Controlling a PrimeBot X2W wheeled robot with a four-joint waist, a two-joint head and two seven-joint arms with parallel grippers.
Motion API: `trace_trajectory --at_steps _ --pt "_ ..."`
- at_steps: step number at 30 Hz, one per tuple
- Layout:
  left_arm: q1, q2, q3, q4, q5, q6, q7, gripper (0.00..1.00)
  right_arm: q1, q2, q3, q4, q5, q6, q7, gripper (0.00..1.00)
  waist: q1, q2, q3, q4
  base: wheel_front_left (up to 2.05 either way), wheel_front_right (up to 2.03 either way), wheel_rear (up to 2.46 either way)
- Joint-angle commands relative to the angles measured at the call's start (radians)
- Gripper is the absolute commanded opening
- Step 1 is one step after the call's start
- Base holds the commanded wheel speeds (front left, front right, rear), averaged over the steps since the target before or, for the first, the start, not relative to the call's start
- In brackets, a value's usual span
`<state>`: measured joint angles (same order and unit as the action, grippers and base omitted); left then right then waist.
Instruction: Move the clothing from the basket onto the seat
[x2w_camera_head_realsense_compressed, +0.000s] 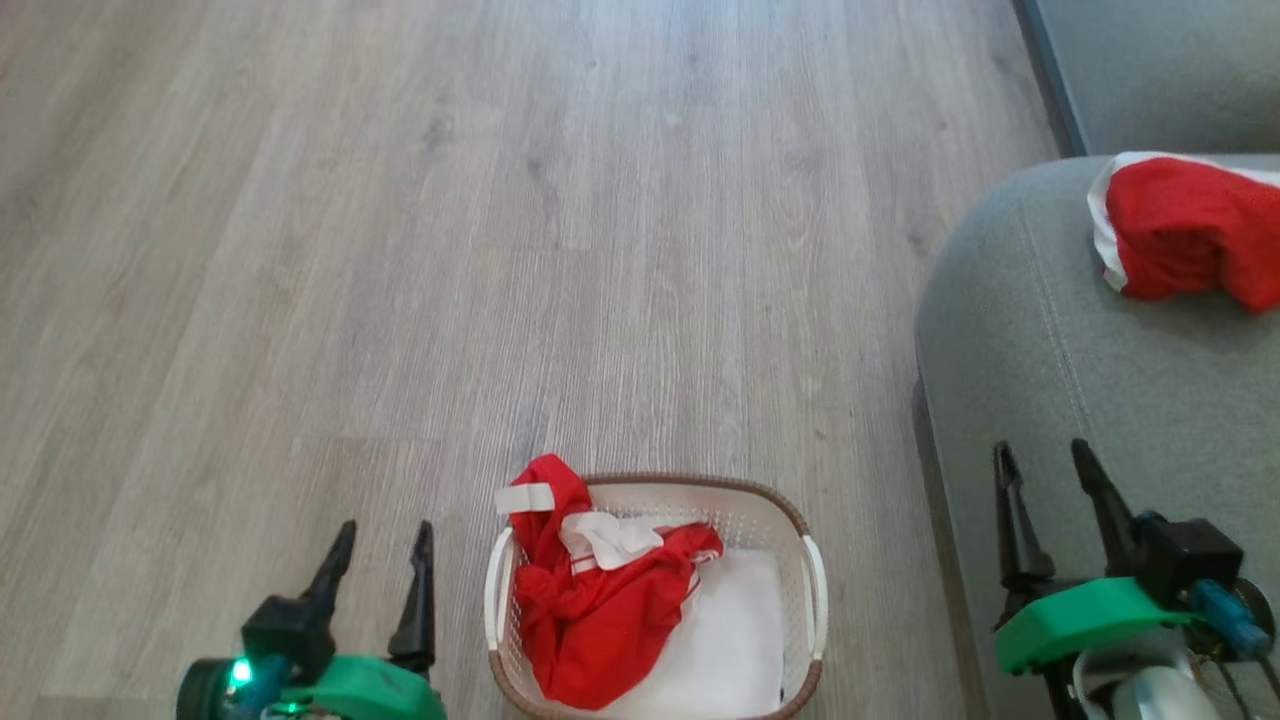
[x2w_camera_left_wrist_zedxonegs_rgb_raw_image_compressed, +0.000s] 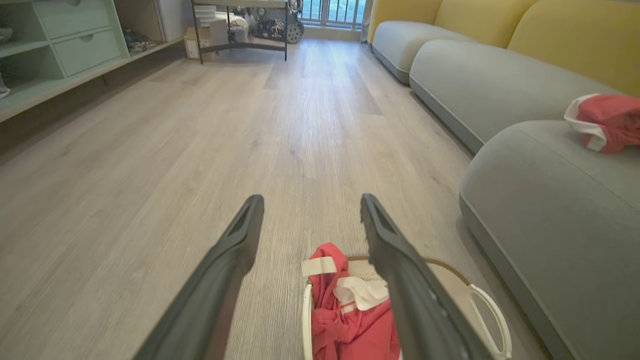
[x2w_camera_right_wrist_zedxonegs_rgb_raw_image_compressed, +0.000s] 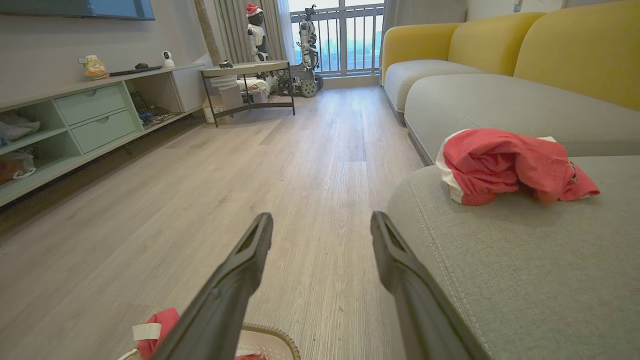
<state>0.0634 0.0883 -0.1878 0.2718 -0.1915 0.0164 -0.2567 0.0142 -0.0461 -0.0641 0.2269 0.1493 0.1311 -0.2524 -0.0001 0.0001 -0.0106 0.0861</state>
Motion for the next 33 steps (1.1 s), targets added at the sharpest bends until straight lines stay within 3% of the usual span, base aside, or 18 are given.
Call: trace_trajectory --at_steps 1,7,17,25,33 --pt "-0.077 -0.001 0.012 -0.008 0.018 -0.009 -0.005 1.00 -0.039 -0.004 0.008 -0.045 -0.010 0.000 -0.009 1.00 0.0001 -0.0001 0.036 -0.006 0.00 0.00 0.00" --pt "-0.181 -0.012 -0.041 0.078 0.044 -0.031 -0.005 1.00 -0.095 -0.004 -0.027 -0.083 -0.032 0.000 -0.009 1.00 0.0001 -0.0001 0.161 -0.028 0.00 0.00 0.00" --pt "-0.489 -0.037 -0.206 0.382 0.059 -0.056 -0.005 1.00 -0.245 -0.004 -0.066 -0.187 -0.069 0.000 -0.009 1.00 0.0001 -0.0001 0.482 -0.094 0.00 0.00 0.00" --pt "-0.676 -0.038 -0.368 0.606 0.033 -0.029 -0.005 1.00 -0.393 -0.004 -0.025 -0.244 -0.048 0.000 -0.009 1.00 0.0001 -0.0001 0.687 -0.186 0.00 0.00 0.00" --pt "-0.802 -0.038 -0.469 0.771 0.006 -0.012 -0.005 1.00 -0.455 -0.004 0.013 -0.301 -0.020 0.000 -0.009 1.00 0.0001 -0.0001 0.817 -0.246 0.00 0.00 0.00"
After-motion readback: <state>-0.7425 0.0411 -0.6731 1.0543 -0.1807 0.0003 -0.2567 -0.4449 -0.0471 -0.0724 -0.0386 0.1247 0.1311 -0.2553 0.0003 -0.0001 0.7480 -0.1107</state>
